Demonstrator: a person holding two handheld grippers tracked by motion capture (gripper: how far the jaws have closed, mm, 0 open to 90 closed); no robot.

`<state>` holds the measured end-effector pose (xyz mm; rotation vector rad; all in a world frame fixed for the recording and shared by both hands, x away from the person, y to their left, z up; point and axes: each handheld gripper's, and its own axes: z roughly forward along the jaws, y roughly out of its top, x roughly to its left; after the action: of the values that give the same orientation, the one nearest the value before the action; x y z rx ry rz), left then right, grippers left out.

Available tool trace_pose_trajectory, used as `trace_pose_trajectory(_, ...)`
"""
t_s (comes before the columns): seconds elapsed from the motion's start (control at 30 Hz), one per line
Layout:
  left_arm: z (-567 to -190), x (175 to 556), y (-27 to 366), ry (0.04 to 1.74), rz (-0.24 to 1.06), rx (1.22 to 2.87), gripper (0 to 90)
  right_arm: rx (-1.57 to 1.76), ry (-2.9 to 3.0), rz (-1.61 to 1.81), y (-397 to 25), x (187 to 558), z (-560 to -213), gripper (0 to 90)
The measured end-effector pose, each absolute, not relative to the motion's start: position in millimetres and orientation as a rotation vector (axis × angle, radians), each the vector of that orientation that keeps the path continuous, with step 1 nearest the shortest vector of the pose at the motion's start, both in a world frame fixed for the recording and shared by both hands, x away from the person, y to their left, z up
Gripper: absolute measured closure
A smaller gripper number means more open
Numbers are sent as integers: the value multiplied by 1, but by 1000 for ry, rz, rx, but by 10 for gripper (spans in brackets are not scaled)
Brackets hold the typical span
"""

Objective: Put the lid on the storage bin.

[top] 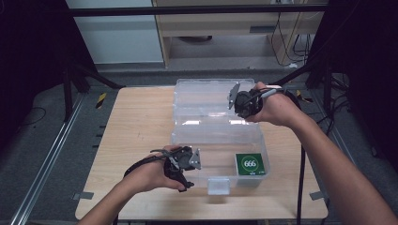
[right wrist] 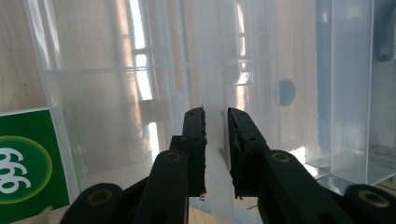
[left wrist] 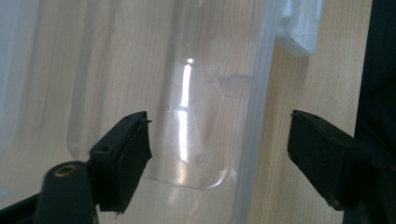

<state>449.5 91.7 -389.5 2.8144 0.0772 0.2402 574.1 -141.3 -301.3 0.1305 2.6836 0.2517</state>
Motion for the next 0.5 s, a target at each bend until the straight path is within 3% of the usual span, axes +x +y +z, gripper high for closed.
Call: trace_pose_trajectory(0.5,-403,449,88,63,189,2875,659,133,2681,256,-141,574,-302,802)
